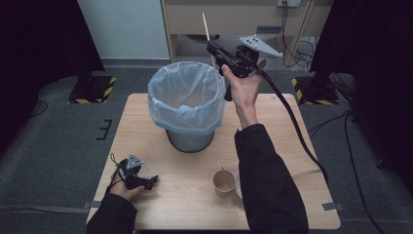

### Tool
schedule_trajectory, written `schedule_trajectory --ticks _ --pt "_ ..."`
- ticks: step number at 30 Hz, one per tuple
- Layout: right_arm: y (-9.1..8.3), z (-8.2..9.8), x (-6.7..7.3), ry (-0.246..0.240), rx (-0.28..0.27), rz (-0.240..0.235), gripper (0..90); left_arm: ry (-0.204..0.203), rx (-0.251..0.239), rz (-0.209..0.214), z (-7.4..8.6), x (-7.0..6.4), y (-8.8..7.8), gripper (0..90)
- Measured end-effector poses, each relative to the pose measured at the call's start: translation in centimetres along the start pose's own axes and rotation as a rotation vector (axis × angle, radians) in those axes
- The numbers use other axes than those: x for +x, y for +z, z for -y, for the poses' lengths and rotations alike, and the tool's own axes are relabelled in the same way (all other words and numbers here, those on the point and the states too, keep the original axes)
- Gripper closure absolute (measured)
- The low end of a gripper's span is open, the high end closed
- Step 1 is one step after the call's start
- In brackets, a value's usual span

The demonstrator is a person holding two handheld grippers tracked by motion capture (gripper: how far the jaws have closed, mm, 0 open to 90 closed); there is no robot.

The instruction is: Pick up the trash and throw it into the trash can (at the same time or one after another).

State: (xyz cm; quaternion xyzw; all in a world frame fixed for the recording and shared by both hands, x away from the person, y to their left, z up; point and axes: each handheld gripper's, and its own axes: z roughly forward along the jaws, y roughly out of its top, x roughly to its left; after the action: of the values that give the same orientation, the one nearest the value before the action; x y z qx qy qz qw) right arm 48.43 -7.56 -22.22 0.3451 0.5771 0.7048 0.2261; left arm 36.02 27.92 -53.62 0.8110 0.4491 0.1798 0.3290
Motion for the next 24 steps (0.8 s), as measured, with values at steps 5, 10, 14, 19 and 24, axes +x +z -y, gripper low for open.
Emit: schedule_trajectory --ticks 5,10,14,19,24 --pt "1.9 0.9 0.1 0.0 0.015 0.007 86.0 0.0 0.0 0.0 0.0 0.0 0.0 0.0" --pt "3.7 2.4 0.1 -0.004 0.048 0.026 86.0 0.002 0.0 0.002 0.0 0.0 0.0 0.0" --pt "5.0 3.4 0.2 -0.022 0.082 0.035 85.8 0.002 -0.001 0.002 0.0 0.0 0.0 0.0" --pt "5.8 4.2 0.0 -0.025 0.108 0.043 67.3 0.003 -0.001 0.002 0.0 0.0 0.0 0.0" --pt "4.4 3.4 -0.6 -0.019 0.072 0.057 58.8 0.003 -0.001 0.003 0.0 0.0 0.0 0.0"
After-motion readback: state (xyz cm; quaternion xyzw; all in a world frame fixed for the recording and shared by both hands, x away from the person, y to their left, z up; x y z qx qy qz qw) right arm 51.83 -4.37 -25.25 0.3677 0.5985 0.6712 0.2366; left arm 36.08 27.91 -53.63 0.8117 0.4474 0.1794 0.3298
